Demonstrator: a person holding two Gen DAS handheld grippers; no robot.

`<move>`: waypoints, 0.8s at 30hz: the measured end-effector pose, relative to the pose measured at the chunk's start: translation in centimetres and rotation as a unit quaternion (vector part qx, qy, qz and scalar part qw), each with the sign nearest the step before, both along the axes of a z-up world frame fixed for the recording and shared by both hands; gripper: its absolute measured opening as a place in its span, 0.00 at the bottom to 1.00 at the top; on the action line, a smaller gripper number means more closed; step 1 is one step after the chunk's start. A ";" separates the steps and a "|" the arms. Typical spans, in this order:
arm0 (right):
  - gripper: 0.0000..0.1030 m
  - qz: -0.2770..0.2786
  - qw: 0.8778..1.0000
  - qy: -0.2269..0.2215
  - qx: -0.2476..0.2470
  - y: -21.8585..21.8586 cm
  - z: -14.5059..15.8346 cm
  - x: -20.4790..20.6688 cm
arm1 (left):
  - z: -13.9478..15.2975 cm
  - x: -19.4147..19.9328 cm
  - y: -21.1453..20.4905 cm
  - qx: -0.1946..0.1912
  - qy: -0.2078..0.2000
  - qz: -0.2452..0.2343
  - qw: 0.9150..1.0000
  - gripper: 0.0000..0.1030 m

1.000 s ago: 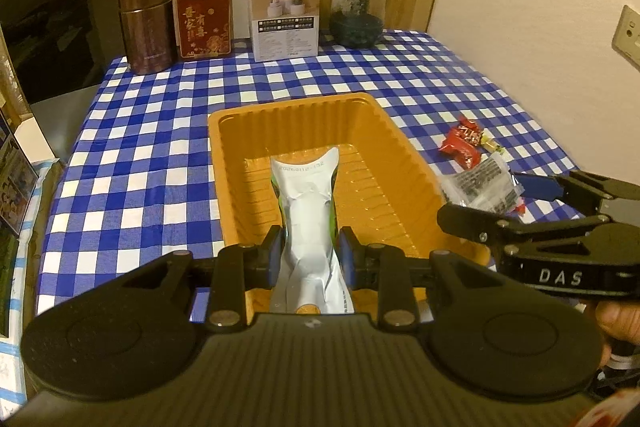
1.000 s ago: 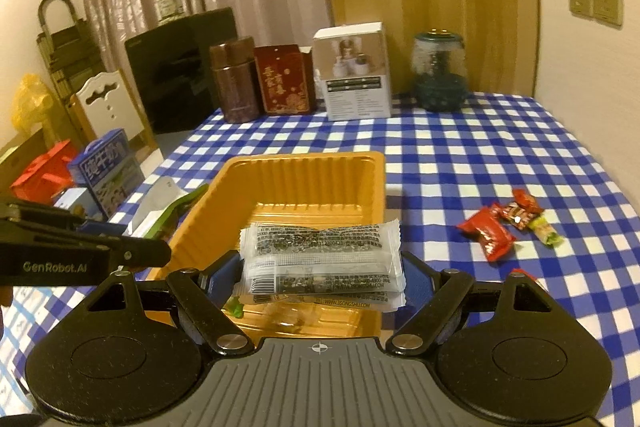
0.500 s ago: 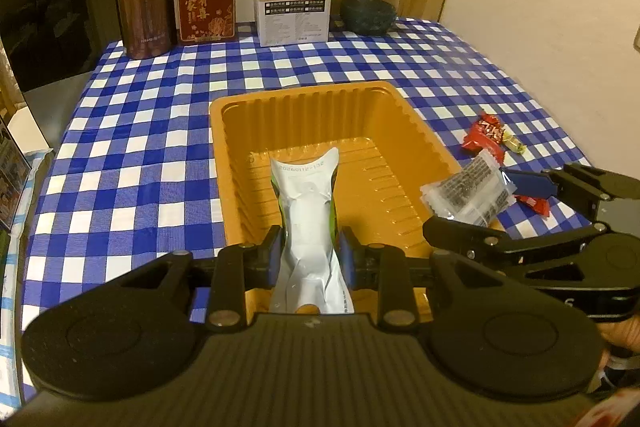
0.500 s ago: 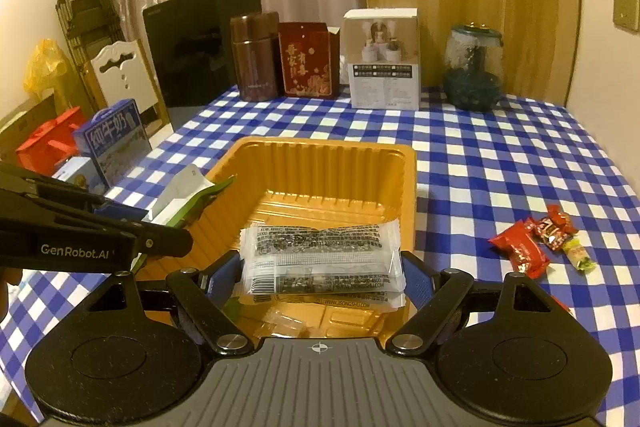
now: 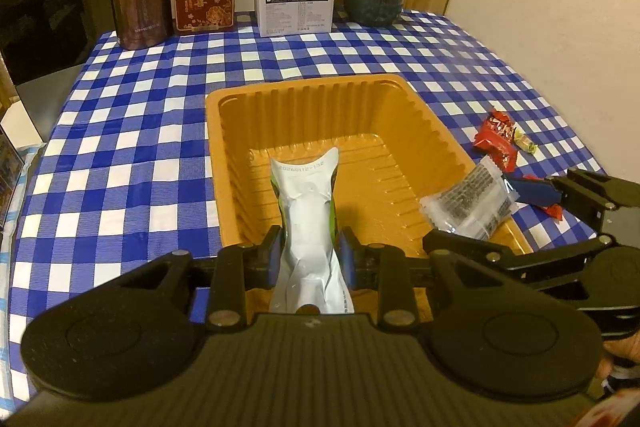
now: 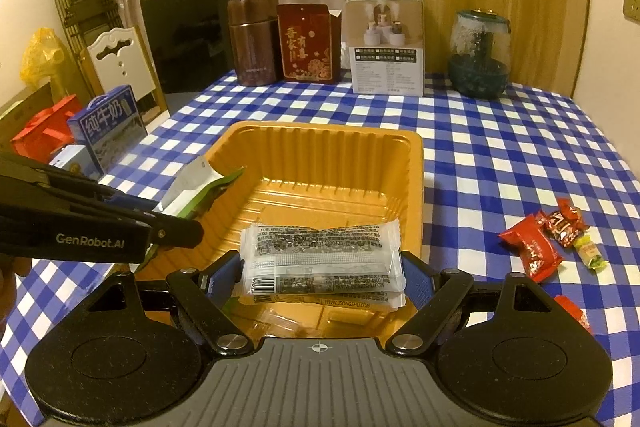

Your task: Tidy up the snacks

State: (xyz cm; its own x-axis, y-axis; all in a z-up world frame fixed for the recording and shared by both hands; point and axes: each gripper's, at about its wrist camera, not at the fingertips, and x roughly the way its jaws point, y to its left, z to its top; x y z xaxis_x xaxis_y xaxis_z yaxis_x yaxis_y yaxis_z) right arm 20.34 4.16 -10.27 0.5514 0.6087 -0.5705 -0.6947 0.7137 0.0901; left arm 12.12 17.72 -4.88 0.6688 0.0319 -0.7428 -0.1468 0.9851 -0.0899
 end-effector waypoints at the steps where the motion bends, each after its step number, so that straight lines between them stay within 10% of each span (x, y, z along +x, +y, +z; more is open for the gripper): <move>1: 0.80 -0.001 1.000 0.000 0.000 0.1 0.0 0.0 | -0.1 0.1 0.0 0.000 0.001 0.000 1.000 0.26; 6: 0.80 -0.004 1.000 0.003 0.002 0.0 -0.1 0.3 | -0.5 0.4 0.2 -0.007 0.001 0.006 1.000 0.27; 8: 0.80 -0.005 1.000 0.004 0.003 -0.1 0.0 0.3 | -0.5 0.4 0.4 -0.004 0.000 0.015 1.000 0.48; 24: 0.80 -0.007 1.000 0.011 0.014 -0.4 0.1 0.3 | 0.9 -0.5 1.4 0.011 -0.013 0.024 1.000 0.48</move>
